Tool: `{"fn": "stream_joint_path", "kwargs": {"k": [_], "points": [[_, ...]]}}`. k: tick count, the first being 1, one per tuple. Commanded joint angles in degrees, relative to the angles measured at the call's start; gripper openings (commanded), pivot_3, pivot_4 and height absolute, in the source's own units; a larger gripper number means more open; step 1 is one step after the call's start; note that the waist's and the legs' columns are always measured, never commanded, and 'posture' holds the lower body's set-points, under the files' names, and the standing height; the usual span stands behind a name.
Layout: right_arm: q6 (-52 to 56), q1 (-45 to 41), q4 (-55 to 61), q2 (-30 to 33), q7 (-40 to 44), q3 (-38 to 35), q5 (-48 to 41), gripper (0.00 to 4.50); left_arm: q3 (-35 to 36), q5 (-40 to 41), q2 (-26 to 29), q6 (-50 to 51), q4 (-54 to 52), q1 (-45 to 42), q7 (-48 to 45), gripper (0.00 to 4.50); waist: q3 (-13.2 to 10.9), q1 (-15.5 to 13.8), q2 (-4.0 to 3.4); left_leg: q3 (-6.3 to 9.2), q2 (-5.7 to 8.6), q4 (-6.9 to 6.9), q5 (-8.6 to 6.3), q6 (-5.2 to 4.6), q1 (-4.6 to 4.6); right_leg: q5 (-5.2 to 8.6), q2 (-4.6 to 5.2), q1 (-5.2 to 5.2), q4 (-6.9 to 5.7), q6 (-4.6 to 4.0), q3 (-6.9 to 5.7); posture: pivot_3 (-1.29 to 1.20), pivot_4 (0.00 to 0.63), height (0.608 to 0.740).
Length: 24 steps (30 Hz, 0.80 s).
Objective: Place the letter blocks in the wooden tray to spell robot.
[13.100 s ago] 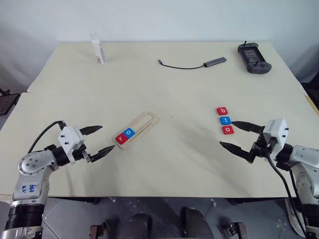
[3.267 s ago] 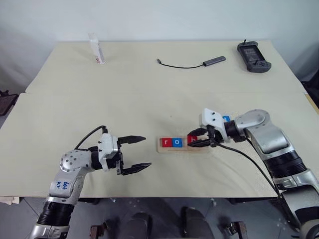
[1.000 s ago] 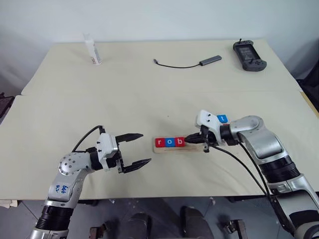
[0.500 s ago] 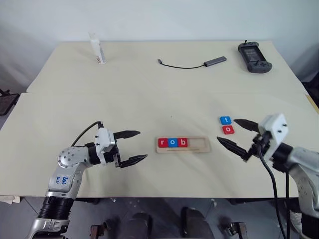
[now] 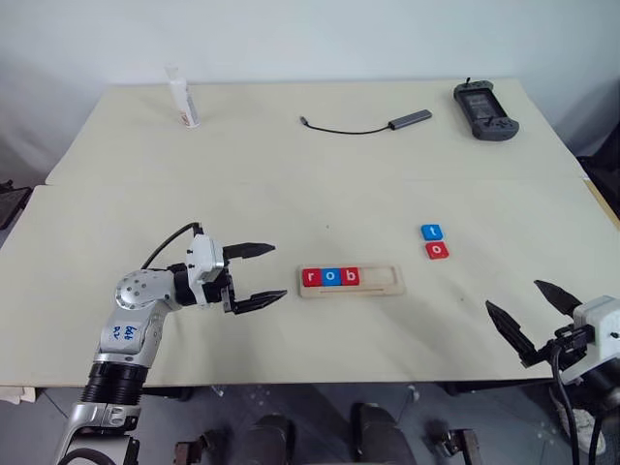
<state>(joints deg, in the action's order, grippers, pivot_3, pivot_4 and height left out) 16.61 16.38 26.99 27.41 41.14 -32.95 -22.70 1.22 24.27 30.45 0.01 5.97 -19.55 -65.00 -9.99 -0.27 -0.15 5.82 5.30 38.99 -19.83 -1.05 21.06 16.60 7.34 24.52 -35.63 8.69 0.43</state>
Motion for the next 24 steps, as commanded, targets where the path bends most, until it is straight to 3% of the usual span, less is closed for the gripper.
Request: {"fn": "stream_joint_path", "kwargs": {"k": [1,5,9,14,24], "points": [[11.4,-6.3,0.1,6.5,-2.7,1.1,-4.5,4.45,0.6,0.0,-0.3,-0.6,-2.7,0.6,1.3,4.5,0.0,0.2,0.0,0.0,0.0,0.02,0.0,0.0,0.01,0.0,0.01,0.0,-0.01,0.0,0.01,0.0,0.15,0.74],[30.7,-17.7,-4.1,16.1,-4.7,5.6,-8.4,4.45,0.8,0.8,-0.5,1.2,-5.3,2.1,2.6,4.5,0.0,0.2,0.01,0.05,0.01,0.01,0.02,-0.01,0.06,0.0,0.06,0.01,0.03,0.0,-0.05,0.0,0.15,0.74],[44.7,-32.7,-9.7,18.3,-9.8,10.6,-10.1,4.45,0.6,0.9,-0.4,2.2,-7.5,3.9,3.2,4.5,0.0,0.2,0.01,0.07,-0.05,0.01,0.02,0.0,0.08,0.0,0.09,0.01,0.08,-0.01,-0.06,0.0,0.15,0.74],[51.9,-44.1,-15.1,17.4,-15.4,17.6,-6.7,4.45,0.2,0.6,-0.7,2.7,-9.1,4.8,4.3,4.5,0.0,-0.1,0.01,0.08,0.02,0.01,0.02,0.0,0.17,0.0,0.12,0.06,0.09,-0.01,-0.1,0.0,0.15,0.74],[56.2,-50.3,-16.4,15.6,-18.7,21.8,-5.0,4.45,-0.2,0.4,-1.0,2.8,-10.1,5.7,5.2,4.5,0.0,-1.0,0.01,0.09,0.05,-0.01,-0.01,-0.06,0.24,0.0,0.11,0.08,0.1,0.0,-0.14,0.0,0.15,0.74]]}}
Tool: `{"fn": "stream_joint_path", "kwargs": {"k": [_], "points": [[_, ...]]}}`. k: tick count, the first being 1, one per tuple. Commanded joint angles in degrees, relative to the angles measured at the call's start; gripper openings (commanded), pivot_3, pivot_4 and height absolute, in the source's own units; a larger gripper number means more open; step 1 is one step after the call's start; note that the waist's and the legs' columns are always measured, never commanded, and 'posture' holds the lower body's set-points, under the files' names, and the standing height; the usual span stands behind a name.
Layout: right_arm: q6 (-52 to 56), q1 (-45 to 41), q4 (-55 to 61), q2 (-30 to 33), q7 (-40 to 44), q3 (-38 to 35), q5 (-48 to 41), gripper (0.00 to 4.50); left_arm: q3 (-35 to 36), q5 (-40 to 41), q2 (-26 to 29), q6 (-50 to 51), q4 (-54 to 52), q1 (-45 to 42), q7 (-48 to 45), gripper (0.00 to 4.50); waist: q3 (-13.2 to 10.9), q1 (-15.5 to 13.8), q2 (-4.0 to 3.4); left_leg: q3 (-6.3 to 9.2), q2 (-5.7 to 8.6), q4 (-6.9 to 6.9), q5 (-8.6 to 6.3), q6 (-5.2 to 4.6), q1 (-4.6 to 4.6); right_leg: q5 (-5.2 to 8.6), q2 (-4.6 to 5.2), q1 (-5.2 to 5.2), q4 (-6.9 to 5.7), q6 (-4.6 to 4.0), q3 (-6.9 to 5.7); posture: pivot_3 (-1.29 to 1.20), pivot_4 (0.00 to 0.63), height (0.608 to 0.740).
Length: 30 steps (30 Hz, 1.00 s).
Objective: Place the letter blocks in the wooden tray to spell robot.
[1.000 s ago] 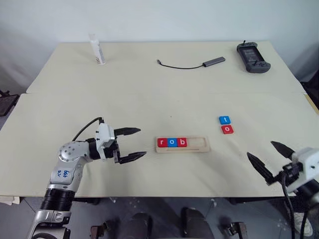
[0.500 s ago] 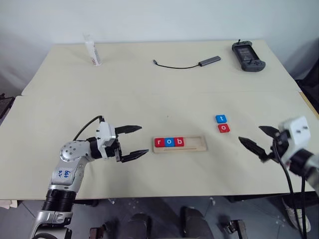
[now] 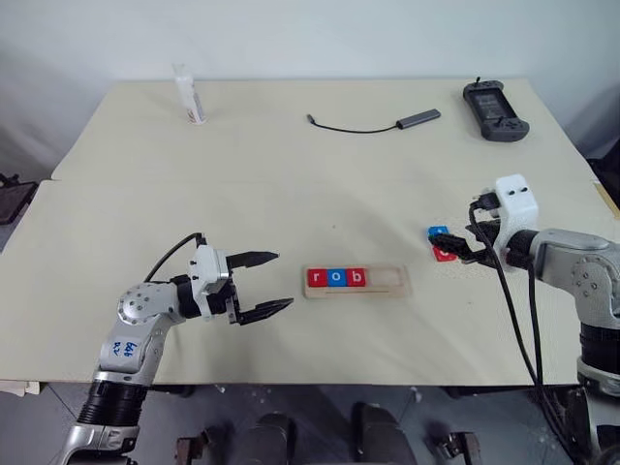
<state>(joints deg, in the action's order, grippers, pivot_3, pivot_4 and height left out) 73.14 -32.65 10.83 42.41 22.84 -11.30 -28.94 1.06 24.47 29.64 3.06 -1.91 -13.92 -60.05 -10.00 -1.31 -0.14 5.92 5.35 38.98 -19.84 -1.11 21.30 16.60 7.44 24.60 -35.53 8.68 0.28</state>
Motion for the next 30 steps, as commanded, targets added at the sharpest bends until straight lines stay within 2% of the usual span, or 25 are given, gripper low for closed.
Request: {"fn": "stream_joint_path", "kwargs": {"k": [1,12,18,25,28,30], "points": [[-0.4,-1.4,-0.5,0.7,-0.4,0.2,1.3,4.45,-0.2,0.1,-0.3,-0.3,-2.1,-0.1,0.4,4.5,0.0,0.0,0.0,0.0,0.01,0.0,0.0,0.0,0.0,0.0,0.0,0.0,0.0,0.0,0.0,0.0,0.15,0.74],[-1.2,-0.1,-1.0,1.3,0.4,0.6,2.9,4.45,-0.6,0.1,-0.7,-0.9,-1.8,-0.5,0.3,4.5,0.0,0.1,0.0,-0.01,-0.02,0.0,0.0,0.0,0.0,0.0,-0.02,0.02,-0.01,0.0,0.0,0.0,0.15,0.74],[3.3,2.7,3.5,-3.0,-3.4,-1.0,2.6,4.45,-0.5,-0.1,-0.9,-1.4,-1.5,-0.7,0.4,4.5,0.0,0.1,0.0,-0.01,-0.02,-0.01,0.0,0.0,0.0,0.0,-0.02,0.02,-0.01,0.0,0.01,0.0,0.15,0.74],[-1.5,4.8,1.1,-6.1,-7.0,1.8,7.3,4.45,-0.7,-0.3,-1.1,-1.6,-1.8,-1.2,0.8,4.5,0.0,0.1,0.0,-0.03,0.0,0.01,0.0,0.0,0.0,0.0,-0.03,0.03,-0.03,0.01,0.02,0.0,0.15,0.74],[-3.0,5.2,-0.5,-6.4,-7.5,1.9,8.7,3.9,-0.6,-0.2,-1.0,-1.6,-2.4,-0.8,0.9,4.5,0.0,0.2,0.0,-0.04,0.0,0.0,0.0,0.0,-0.02,0.0,-0.03,0.02,-0.02,0.01,0.02,0.0,0.15,0.74],[-3.8,5.3,-0.8,-6.8,-7.5,1.6,8.9,3.23,-0.5,-0.1,-0.9,-1.5,-2.6,-0.6,1.0,4.5,0.0,0.2,0.0,-0.03,0.0,0.01,0.0,0.0,-0.02,0.0,-0.03,0.01,-0.02,0.01,0.02,0.0,0.15,0.74]]}}
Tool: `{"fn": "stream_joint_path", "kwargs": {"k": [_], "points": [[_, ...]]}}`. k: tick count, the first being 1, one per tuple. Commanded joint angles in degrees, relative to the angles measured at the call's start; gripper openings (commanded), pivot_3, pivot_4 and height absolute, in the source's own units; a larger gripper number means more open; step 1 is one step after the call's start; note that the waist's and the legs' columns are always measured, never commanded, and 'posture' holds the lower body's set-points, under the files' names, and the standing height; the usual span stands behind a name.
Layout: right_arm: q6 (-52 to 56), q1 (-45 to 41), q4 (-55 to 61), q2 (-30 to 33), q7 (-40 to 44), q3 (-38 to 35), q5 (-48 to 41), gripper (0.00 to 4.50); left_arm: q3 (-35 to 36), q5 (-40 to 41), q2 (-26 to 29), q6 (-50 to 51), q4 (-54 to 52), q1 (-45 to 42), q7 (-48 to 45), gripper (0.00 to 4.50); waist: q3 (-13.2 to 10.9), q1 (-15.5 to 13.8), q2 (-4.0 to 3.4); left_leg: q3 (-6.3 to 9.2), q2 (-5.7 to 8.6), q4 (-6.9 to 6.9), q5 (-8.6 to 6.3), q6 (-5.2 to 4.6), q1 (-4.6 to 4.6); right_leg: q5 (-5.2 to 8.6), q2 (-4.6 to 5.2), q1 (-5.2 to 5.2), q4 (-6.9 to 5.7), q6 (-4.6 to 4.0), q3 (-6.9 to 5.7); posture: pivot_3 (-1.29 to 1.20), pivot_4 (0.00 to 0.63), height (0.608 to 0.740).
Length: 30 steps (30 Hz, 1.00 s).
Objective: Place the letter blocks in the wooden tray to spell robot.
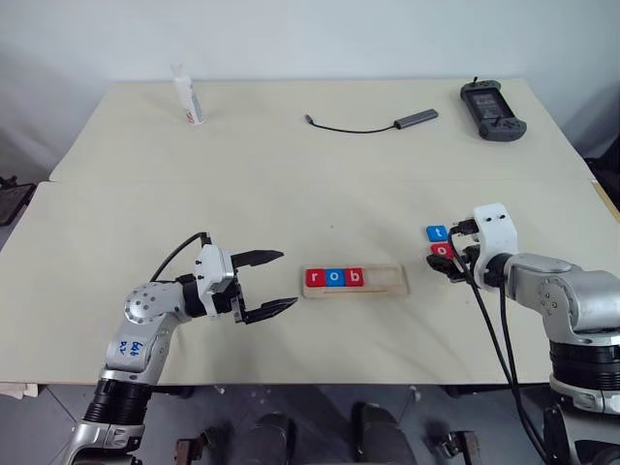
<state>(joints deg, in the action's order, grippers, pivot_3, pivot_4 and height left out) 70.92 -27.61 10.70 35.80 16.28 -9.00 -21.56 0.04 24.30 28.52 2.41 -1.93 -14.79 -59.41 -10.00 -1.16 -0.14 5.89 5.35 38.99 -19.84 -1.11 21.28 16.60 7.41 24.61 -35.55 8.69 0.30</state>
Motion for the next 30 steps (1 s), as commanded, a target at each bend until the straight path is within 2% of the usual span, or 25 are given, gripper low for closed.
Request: {"fn": "stream_joint_path", "kwargs": {"k": [1,5,6,13,20,26,30], "points": [[-1.7,0.4,-0.4,-0.4,-1.0,-0.8,1.5,2.89,0.6,0.1,0.3,-0.9,-2.7,0.4,0.3,4.5,0.0,0.0,0.0,0.0,0.0,0.0,0.0,0.0,0.0,0.0,0.0,0.0,0.0,0.0,0.0,0.0,0.15,0.74],[-1.5,0.9,0.6,-0.5,-0.9,-1.2,1.5,1.51,0.2,0.1,-0.1,-1.0,-2.4,0.0,0.2,4.5,0.0,-0.1,0.0,0.0,0.01,0.0,0.0,0.0,0.0,0.0,0.01,0.0,0.0,0.0,0.01,0.0,0.15,0.74],[-1.2,1.1,1.0,-0.4,-0.9,-1.4,1.4,1.45,0.1,0.1,-0.3,-1.1,-2.0,-0.3,0.1,4.5,0.0,-0.1,0.0,0.01,0.01,0.0,0.0,0.0,0.0,0.0,0.0,-0.01,0.0,0.0,0.0,0.0,0.15,0.74],[4.1,3.0,8.8,-0.7,-2.6,-6.3,0.6,1.45,-1.2,0.0,-1.5,-1.9,0.7,-2.8,-1.8,4.5,0.0,-0.2,0.0,0.02,0.01,0.0,0.0,0.0,0.01,0.0,0.0,-0.01,-0.01,0.0,-0.01,0.0,0.15,0.74],[20.4,10.1,28.7,-7.4,-4.7,-14.5,-0.3,1.45,-2.2,0.3,-2.9,-3.1,4.3,-5.3,-4.8,4.5,0.0,-0.1,-0.01,0.03,-0.03,-0.03,0.0,0.01,0.02,0.0,-0.03,0.0,-0.07,0.0,0.0,0.0,0.15,0.74],[21.6,15.8,36.9,-15.9,-7.9,-14.5,0.2,1.45,-3.0,0.6,-3.4,-3.3,5.4,-6.0,-7.3,4.5,0.0,0.0,-0.01,0.01,0.0,-0.03,0.0,0.01,-0.01,0.0,-0.03,0.01,-0.07,0.0,0.03,0.0,0.15,0.74],[21.6,15.6,36.5,-16.4,-8.4,-13.0,1.0,1.45,-2.7,2.3,-3.0,-1.9,3.8,-6.7,-9.0,4.5,0.0,0.0,-0.01,0.0,0.0,-0.02,0.0,0.01,-0.03,0.0,-0.03,0.01,-0.06,0.0,0.04,0.0,0.15,0.74]]}}
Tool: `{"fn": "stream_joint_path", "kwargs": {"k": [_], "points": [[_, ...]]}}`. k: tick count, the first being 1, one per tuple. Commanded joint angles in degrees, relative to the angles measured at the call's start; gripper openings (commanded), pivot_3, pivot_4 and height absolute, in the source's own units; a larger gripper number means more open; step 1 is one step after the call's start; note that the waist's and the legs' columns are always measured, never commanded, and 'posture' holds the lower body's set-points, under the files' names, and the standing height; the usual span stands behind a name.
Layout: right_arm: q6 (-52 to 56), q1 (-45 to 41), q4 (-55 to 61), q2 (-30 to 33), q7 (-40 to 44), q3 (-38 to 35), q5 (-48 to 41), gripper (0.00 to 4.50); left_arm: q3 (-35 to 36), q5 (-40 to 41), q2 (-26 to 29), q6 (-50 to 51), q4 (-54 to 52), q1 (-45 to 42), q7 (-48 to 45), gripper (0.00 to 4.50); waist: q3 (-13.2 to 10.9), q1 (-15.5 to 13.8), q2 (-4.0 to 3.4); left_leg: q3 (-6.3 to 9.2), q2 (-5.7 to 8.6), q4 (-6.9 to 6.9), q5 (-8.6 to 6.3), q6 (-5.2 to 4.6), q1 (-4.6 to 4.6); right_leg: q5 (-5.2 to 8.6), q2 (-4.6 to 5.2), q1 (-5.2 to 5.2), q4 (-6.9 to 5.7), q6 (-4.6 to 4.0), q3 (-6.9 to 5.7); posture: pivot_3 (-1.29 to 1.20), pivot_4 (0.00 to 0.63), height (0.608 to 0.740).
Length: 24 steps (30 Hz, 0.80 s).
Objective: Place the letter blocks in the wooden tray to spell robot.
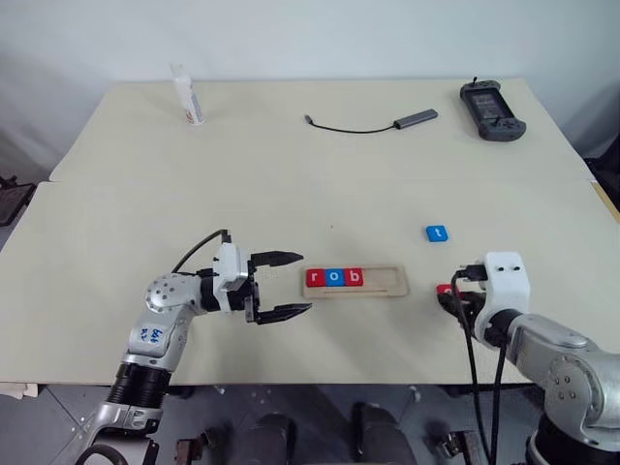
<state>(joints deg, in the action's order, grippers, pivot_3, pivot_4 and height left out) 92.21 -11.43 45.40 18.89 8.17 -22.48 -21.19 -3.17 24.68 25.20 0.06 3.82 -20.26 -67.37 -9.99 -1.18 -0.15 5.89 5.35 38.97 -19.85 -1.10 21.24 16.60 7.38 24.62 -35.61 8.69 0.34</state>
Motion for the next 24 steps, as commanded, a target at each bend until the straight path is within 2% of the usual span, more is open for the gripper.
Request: {"fn": "stream_joint_path", "kwargs": {"k": [1,5,8,10,12,14,16,21,24], "points": [[0.3,-0.7,1.8,0.9,-0.1,0.9,0.7,1.45,0.7,2.2,0.3,1.0,-2.3,-1.4,-1.1,4.5,0.0,0.0,0.0,0.0,0.0,0.0,0.0,0.0,0.0,0.0,0.0,0.0,0.0,0.0,0.0,0.0,0.15,0.74],[0.2,-1.3,1.2,5.2,3.9,1.1,-1.1,2.76,0.6,2.1,0.9,1.7,-3.2,-0.9,-1.5,4.5,0.0,0.0,0.0,0.0,0.0,-0.01,0.0,0.0,0.0,0.0,0.0,0.0,0.02,0.0,0.0,0.0,0.15,0.74],[-0.2,-1.6,0.2,16.3,15.6,-0.9,-8.5,3.8,0.5,1.8,1.4,2.1,-3.7,-0.1,-1.8,4.5,0.0,0.0,-0.01,0.0,0.02,0.0,0.0,-0.01,0.01,0.0,0.01,0.0,0.06,0.0,0.0,0.0,0.15,0.74],[-3.0,-1.0,-0.6,21.7,20.7,-1.4,-10.9,4.47,0.7,1.6,1.6,2.1,-3.6,0.2,-1.4,4.5,0.0,-0.1,0.0,0.01,-0.02,-0.02,-0.02,-0.04,-0.01,0.0,-0.01,-0.05,0.15,0.0,-0.04,0.0,0.15,0.74],[-8.8,0.6,-2.2,27.2,26.0,-1.0,-12.1,4.47,0.9,1.6,1.7,2.0,-3.7,0.6,-1.1,4.5,0.0,-0.1,0.01,0.01,-0.03,-0.05,-0.02,-0.04,-0.02,0.0,-0.02,-0.06,0.18,0.0,-0.04,0.0,0.15,0.74],[-21.7,4.5,-5.5,34.5,35.3,0.6,-10.3,4.47,1.0,1.6,1.8,2.0,-4.1,1.0,-0.9,4.5,0.0,-0.2,0.02,-0.01,-0.01,-0.04,-0.02,-0.04,-0.01,0.0,0.0,-0.06,0.19,0.0,-0.04,0.0,0.15,0.74],[-35.5,7.7,-11.1,39.1,42.9,2.6,-6.8,4.47,1.0,1.5,1.8,2.1,-4.5,1.4,-0.5,4.5,0.0,-0.2,0.05,-0.07,0.01,-0.04,-0.03,-0.07,-0.01,0.0,0.0,-0.07,0.2,0.01,-0.03,0.0,0.15,0.74],[-69.5,9.5,-29.6,46.3,56.9,11.5,4.9,4.47,0.9,1.6,2.0,2.8,-6.0,2.1,0.3,4.5,-0.1,-0.1,0.14,-0.12,0.0,0.03,-0.03,-0.07,-0.07,-0.04,-0.01,-0.14,0.21,0.08,-0.02,0.0,0.15,0.74],[-75.8,0.7,-41.5,44.8,61.3,17.6,6.6,4.47,0.8,1.6,2.1,3.2,-7.3,2.8,0.8,4.5,-0.1,0.4,0.14,-0.13,-0.03,0.02,-0.03,-0.07,-0.07,-0.04,-0.02,-0.12,0.22,0.08,-0.02,0.0,0.15,0.74]]}}
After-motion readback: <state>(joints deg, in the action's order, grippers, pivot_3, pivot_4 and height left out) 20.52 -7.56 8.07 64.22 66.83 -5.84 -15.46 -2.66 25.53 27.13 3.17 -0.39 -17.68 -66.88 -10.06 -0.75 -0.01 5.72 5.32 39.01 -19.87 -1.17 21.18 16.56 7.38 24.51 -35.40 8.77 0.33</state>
